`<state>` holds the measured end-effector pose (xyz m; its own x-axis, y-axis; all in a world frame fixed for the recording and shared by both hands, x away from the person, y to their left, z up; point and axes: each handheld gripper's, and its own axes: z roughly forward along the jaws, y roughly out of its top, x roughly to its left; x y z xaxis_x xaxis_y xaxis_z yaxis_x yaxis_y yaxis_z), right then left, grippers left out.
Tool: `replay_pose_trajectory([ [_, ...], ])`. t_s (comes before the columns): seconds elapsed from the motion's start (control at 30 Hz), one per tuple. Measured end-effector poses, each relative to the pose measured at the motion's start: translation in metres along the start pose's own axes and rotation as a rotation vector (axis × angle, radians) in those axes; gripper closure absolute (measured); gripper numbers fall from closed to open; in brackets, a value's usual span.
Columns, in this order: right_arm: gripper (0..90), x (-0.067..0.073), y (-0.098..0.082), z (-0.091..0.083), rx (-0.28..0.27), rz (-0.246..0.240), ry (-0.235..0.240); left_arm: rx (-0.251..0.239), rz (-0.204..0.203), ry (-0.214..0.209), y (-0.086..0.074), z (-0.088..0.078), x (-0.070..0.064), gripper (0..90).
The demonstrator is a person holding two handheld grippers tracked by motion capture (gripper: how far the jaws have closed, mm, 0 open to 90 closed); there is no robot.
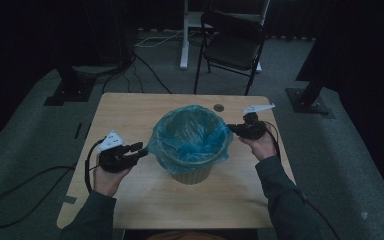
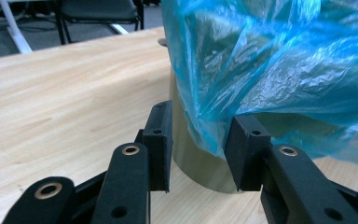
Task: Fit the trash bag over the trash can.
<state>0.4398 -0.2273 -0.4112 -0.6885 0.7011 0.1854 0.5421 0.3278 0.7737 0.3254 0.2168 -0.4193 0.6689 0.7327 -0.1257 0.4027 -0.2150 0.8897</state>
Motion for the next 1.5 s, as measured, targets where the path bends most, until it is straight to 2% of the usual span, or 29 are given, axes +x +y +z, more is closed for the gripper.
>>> replay_pose_trajectory([
  [0.1,90.0,-0.001,0.000,0.001,0.000,0.003,-0.001,-0.017,-0.001,0.014,0.005,-0.003,0.003,64.2],
  [0.13,89.2,-0.001,0.000,0.001,0.000,0.008,0.000,-0.027,-0.001,0.023,0.013,-0.003,0.006,64.2],
  [0.2,85.0,-0.002,0.000,-0.001,-0.005,0.007,-0.006,-0.002,-0.007,0.025,0.018,-0.001,0.009,63.9],
  [0.23,83.6,-0.003,0.001,-0.003,-0.008,0.005,-0.012,0.013,-0.015,0.020,0.018,-0.001,0.011,63.0],
  [0.4,72.2,-0.005,0.006,-0.014,-0.051,0.012,-0.039,0.024,-0.029,0.006,0.001,-0.010,0.013,60.4],
  [0.5,70.4,-0.006,0.013,-0.020,-0.085,0.017,-0.044,-0.015,-0.037,0.027,-0.001,-0.020,0.015,60.0],
  [0.6,70.3,-0.002,0.024,-0.023,-0.117,0.016,-0.030,-0.056,-0.040,0.033,0.010,-0.025,0.018,60.3],
  [0.67,70.3,0.001,0.033,-0.023,-0.132,0.006,-0.016,-0.065,-0.027,0.036,0.019,-0.023,0.018,60.3],
  [0.7,70.3,0.001,0.033,-0.023,-0.132,0.006,-0.016,-0.065,-0.027,0.036,0.019,-0.023,0.018,60.3],
  [0.73,70.0,0.005,0.044,-0.020,-0.146,-0.004,0.004,-0.076,-0.019,0.034,0.029,-0.018,0.019,60.3],
  [0.83,69.3,0.010,0.053,-0.014,-0.149,-0.015,0.025,-0.089,-0.019,0.024,0.037,-0.011,0.020,60.3],
  [0.9,69.3,0.010,0.053,-0.014,-0.149,-0.015,0.025,-0.093,-0.028,0.015,0.043,-0.006,0.022,60.2],
  [0.93,68.3,0.014,0.063,-0.002,-0.139,-0.026,0.048,-0.090,-0.058,-0.042,0.055,0.011,0.027,59.8],
  [0.97,68.1,0.014,0.066,0.001,-0.137,-0.025,0.057,-0.074,-0.059,-0.059,0.059,0.018,0.028,59.2],
  [1.03,67.7,0.015,0.071,0.008,-0.130,-0.024,0.069,-0.072,-0.065,-0.073,0.064,0.030,0.028,59.0],
  [1.07,67.7,0.015,0.071,0.008,-0.130,-0.024,0.069,-0.072,-0.065,-0.073,0.064,0.030,0.028,59.2],
  [1.1,67.5,0.014,0.073,0.011,-0.125,-0.023,0.073,-0.057,-0.068,-0.090,0.066,0.036,0.029,59.2],
  [1.17,67.8,0.014,0.076,0.017,-0.105,-0.019,0.089,-0.024,-0.062,-0.081,0.068,0.047,0.029,60.1],
  [1.2,69.8,0.014,0.077,0.019,-0.098,-0.018,0.094,-0.023,-0.066,-0.094,0.068,0.050,0.029,61.3],
  [1.3,72.5,0.013,0.077,0.022,-0.081,-0.020,0.102,-0.022,-0.065,-0.095,0.070,0.055,0.029,67.3],
  [1.33,76.6,0.013,0.077,0.023,-0.074,-0.022,0.105,-0.028,-0.065,-0.094,0.072,0.056,0.028,67.3],
  [1.37,81.0,0.013,0.077,0.025,-0.067,-0.023,0.103,-0.026,-0.062,-0.092,0.073,0.057,0.028,74.2],
  [1.43,87.2,0.012,0.077,0.025,-0.070,-0.021,0.111,-0.026,-0.061,-0.072,0.075,0.058,0.028,81.7],
  [1.47,90.0,0.012,0.078,0.025,-0.065,-0.021,0.100,-0.029,-0.064,-0.079,0.075,0.059,0.029,85.0],
  [1.5,90.0,0.012,0.079,0.026,-0.061,-0.021,0.099,-0.026,-0.062,-0.072,0.076,0.059,0.030,88.2],
])
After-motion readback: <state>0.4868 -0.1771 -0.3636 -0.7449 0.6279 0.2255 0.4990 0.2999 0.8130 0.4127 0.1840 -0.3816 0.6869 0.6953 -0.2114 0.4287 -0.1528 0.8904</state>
